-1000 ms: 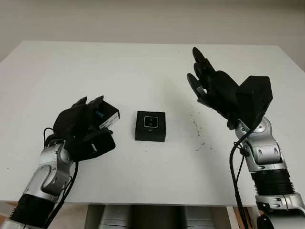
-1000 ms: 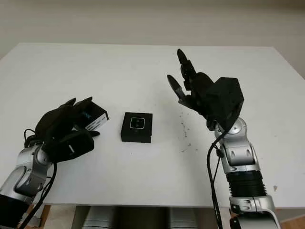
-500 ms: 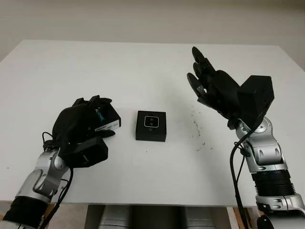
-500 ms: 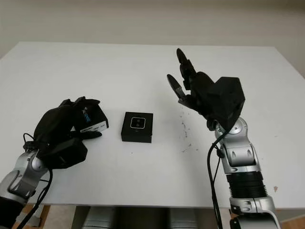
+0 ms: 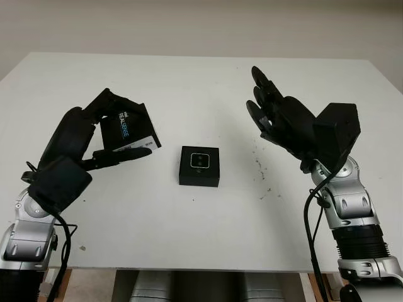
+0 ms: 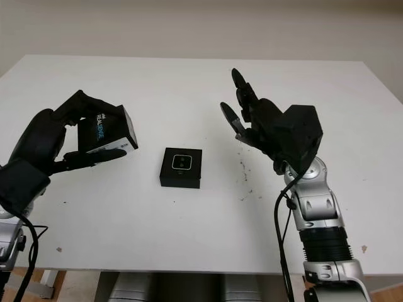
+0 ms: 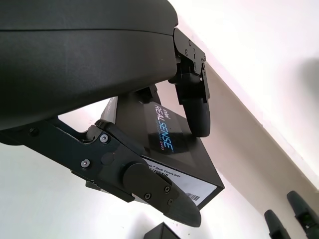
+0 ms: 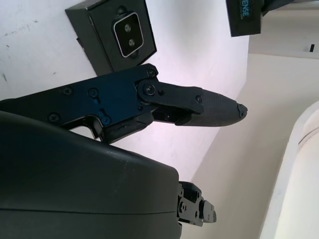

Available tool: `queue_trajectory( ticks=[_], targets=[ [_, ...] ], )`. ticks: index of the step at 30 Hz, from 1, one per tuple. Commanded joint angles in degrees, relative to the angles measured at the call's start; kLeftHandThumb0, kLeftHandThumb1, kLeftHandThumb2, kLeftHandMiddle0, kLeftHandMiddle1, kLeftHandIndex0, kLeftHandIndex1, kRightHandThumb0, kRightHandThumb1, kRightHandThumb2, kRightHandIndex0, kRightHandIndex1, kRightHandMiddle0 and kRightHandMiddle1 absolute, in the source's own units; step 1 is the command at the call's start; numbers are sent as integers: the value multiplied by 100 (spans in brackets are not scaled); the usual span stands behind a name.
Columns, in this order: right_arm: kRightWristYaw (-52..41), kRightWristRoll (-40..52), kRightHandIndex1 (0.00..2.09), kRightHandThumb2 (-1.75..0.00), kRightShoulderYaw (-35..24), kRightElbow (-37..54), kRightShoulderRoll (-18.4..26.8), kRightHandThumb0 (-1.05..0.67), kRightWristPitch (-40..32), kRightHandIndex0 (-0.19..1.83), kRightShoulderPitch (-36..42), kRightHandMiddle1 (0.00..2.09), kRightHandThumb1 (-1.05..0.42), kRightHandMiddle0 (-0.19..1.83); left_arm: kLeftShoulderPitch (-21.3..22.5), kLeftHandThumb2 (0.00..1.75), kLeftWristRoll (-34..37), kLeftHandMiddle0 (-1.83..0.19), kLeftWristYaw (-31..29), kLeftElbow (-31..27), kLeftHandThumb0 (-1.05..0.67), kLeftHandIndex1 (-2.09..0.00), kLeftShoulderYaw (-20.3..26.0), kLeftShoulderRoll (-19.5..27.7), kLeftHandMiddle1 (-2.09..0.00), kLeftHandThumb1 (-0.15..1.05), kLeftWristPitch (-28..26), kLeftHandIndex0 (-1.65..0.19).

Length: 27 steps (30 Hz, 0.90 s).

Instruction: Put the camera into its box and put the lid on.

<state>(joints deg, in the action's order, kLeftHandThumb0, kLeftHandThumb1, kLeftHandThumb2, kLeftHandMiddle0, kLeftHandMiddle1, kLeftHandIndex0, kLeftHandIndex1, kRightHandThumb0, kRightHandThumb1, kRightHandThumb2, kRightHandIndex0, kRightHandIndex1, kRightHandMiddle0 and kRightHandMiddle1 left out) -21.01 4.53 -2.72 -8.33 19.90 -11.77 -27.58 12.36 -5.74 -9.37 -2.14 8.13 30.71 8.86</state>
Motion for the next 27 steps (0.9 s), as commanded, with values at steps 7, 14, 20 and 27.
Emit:
queue_trajectory(
  ticks=[7, 14, 20, 27],
  targets=[
    [-228, 626, 0, -76, -340, -14, -79, -71, -290, -19, -174, 0, -105, -19, 410, 5, 325, -43, -360, -100, -13, -123, 88, 1, -124, 95, 106, -39],
    [-35, 1117, 0, -73, -681, -154, -335, -77, -242, -19, -244, 3, -105, -18, 744, 6, 292, -41, -802, 200, -12, -120, -318, -76, -121, 96, 514, -39],
    [256, 1136, 0, -75, -735, -123, -469, -80, -197, -19, -324, 0, -105, -19, 1140, 5, 119, -42, -984, 708, -15, -118, -707, -244, -120, 96, 818, -41],
    [327, 1210, 0, -74, -738, -65, -473, -80, -280, -19, -343, 0, -105, -19, 1508, 5, -145, -37, -915, 1670, -17, -133, -1081, -625, -141, 96, 1499, -37]
  ],
)
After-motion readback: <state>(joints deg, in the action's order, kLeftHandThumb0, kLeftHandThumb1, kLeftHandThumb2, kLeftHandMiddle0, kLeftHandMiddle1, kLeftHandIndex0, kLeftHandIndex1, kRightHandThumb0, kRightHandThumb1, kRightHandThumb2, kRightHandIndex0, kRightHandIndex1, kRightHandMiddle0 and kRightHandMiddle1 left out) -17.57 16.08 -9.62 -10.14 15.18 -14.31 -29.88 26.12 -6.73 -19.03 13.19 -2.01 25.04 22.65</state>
